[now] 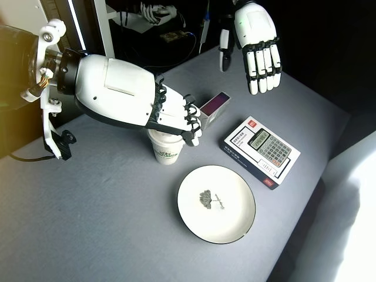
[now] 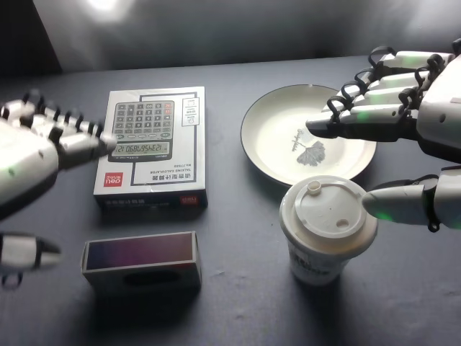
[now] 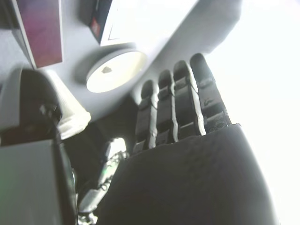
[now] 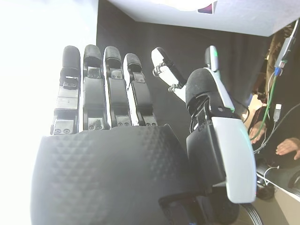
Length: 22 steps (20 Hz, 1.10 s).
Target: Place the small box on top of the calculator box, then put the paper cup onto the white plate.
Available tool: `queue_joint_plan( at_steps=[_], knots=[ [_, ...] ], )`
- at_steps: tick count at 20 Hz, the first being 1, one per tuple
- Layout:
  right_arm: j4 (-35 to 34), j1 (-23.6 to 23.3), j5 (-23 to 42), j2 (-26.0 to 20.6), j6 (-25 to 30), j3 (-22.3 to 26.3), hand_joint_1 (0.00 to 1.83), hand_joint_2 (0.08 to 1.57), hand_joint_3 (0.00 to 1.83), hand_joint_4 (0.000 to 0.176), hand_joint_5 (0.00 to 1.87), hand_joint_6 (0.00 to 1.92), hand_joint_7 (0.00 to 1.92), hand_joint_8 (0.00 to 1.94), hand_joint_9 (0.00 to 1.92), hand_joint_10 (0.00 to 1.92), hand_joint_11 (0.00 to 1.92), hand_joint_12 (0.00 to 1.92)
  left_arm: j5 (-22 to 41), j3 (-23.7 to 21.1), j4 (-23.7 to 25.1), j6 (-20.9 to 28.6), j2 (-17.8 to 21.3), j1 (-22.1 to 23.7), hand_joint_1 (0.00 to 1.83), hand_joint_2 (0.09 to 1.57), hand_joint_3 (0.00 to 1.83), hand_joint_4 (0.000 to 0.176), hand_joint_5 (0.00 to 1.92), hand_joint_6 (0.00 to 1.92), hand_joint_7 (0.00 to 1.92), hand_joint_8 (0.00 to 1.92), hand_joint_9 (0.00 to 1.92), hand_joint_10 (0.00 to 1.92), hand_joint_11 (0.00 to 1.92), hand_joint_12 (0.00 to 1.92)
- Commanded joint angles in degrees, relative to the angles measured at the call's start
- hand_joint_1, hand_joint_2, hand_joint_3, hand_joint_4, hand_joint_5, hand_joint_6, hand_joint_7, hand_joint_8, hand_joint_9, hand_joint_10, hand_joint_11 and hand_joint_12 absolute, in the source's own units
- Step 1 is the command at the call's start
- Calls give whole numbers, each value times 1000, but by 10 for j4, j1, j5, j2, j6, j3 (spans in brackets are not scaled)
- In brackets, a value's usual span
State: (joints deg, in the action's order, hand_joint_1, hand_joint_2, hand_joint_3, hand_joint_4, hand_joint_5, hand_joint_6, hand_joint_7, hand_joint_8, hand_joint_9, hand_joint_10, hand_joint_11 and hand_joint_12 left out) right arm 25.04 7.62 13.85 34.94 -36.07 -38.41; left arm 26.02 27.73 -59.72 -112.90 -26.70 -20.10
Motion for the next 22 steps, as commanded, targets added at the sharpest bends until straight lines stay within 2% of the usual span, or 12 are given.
queue_joint_plan(
  at_steps=[1, 4, 5, 6, 7, 8, 10, 16, 17, 19, 21, 22],
  knots=[
    [-10, -8, 60, -6, 1, 2, 111, 1339, 0, 0, 269, 15, 303, 10, 293, 20, 0, 800, 70, -5, 8, -1, 0, -1, 1110, 1007, 0, 0, 224, 7, 202, 5, 192, 7, 0, 505],
    [-10, -8, 60, -6, 1, 2, 72, 1345, 1, 0, 254, 5, 289, 2, 284, 14, 0, 813, 123, -24, -23, 3, -20, -27, 1113, 1009, 0, 0, 225, 6, 202, 4, 190, 6, 0, 504],
    [-10, -8, 60, -6, 1, 2, 92, 1346, 1, 0, 259, 5, 297, 4, 293, 15, 0, 812, 140, -29, -31, 6, -28, -32, 1125, 998, 0, 0, 245, 9, 243, 12, 228, 15, 0, 594],
    [-10, -8, 60, -6, 1, 2, 132, 1347, 0, 0, 268, 6, 304, 4, 293, 12, 0, 787, 155, -32, -38, 5, -39, -35, 1111, 1013, 2, 0, 231, 1, 230, 2, 218, 6, 0, 560],
    [-10, -8, 60, -6, 1, 2, 135, 1348, 0, 0, 267, 6, 304, 4, 294, 12, 0, 787, 162, -33, -44, 4, -47, -37, 1118, 1013, 1, 0, 226, 0, 221, 2, 214, 3, 0, 529],
    [-10, -8, 60, -6, 1, 2, 129, 1350, 1, 0, 258, 1, 296, 0, 287, 8, 0, 781, 169, -33, -48, 4, -59, -40, 1108, 1012, 0, 0, 248, 4, 250, 5, 237, 6, 0, 599],
    [-10, -8, 60, -6, 1, 2, 133, 1338, 0, 0, 277, 6, 310, 5, 301, 11, 0, 830, 191, -33, -54, 6, -79, -51, 1107, 1017, 1, 0, 259, 4, 262, 4, 244, 5, 0, 604],
    [-10, -8, 60, -6, 1, 2, 105, 1351, 3, 0, 282, 1, 305, 1, 297, 2, 0, 773, 242, -28, -40, 32, -128, -93, 1076, 1029, 2, 0, 260, 6, 262, 5, 241, 6, 0, 587],
    [-10, -8, 60, -6, 1, 2, 192, 1338, 0, 0, 309, 7, 334, 7, 320, 9, 0, 806, 242, -22, -35, 32, -134, -93, 1161, 1008, 0, 0, 274, 7, 259, 2, 239, 3, 0, 552],
    [-10, -8, 60, -6, 1, 2, 153, 1347, 3, 0, 282, 1, 319, 1, 309, 2, 0, 810, 242, -8, -29, 34, -145, -93, 1084, 1053, 11, 0, 227, 0, 210, 0, 195, 0, 0, 450],
    [-10, -8, 60, -6, 1, 2, 108, 1346, 1, 0, 270, 0, 299, 0, 282, 0, 0, 738, 242, 3, -28, 39, -154, -93, 1092, 1041, 3, 0, 249, 6, 233, 5, 216, 6, 0, 509],
    [-10, -8, 60, -6, 1, 2, 125, 1345, 0, 0, 274, 2, 306, 2, 293, 5, 0, 773, 242, 9, -29, 41, -159, -93, 1080, 1046, 4, 0, 245, 3, 240, 7, 218, 6, 0, 509]
  ],
)
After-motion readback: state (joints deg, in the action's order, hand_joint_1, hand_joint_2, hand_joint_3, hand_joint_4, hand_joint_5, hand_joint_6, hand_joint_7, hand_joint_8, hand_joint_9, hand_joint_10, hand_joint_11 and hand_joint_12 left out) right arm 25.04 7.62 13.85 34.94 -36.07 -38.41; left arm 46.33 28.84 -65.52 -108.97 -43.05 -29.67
